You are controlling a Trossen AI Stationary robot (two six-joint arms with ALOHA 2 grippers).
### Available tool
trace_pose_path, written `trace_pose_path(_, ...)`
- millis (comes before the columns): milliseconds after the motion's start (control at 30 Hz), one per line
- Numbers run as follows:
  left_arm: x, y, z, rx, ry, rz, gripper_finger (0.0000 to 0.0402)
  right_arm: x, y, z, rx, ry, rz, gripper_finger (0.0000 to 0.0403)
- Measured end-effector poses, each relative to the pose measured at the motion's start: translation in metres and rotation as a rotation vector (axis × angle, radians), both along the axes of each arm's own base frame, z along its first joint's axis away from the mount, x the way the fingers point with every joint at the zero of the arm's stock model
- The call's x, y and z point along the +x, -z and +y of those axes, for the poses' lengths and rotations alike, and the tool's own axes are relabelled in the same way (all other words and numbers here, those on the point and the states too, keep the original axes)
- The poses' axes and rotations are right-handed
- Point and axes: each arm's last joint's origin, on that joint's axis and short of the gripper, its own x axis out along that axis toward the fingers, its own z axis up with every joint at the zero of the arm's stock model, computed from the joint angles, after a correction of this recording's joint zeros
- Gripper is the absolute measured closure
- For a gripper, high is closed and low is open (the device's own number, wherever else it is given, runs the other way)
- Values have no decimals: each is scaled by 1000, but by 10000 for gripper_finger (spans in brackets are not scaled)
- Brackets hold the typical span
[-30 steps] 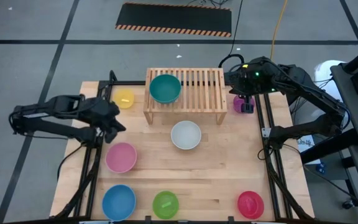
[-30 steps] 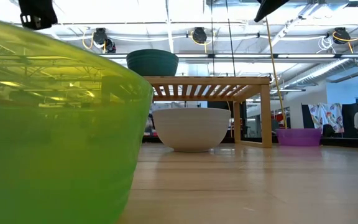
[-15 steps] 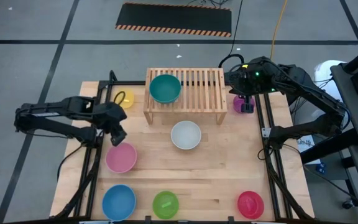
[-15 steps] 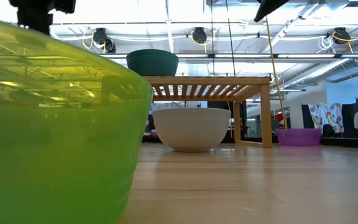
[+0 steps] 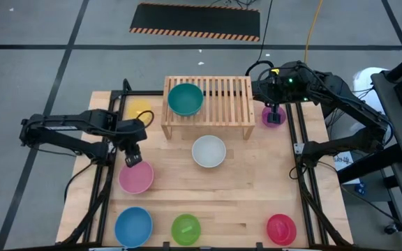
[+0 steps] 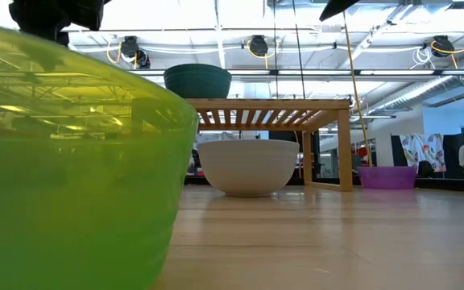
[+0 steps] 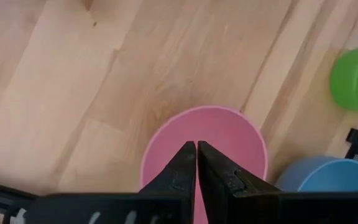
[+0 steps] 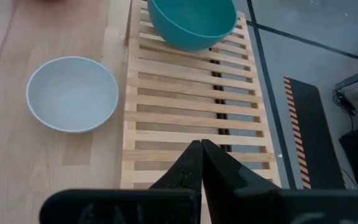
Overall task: Place and stack bowls onto a shelf
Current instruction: Stack the pink bowl on top of the green bowl on the shelf
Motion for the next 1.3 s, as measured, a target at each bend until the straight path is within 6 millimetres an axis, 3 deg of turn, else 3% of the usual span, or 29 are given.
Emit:
trace_pose_path(233,0,0,0,2,7,0,392,0,0,0,0,0,0,403)
trace_pose_path(733,16,16,0,3,6,135,340,0,0,0,-2,0,-3,403)
trace_pose_path(1000,17,26,-6,60,298,193,335,0,0,0,-2,0,-3,403)
trace_pose_path(1300,6,65,-14,67,443,268,334,0,0,0,-2,0,-3,403)
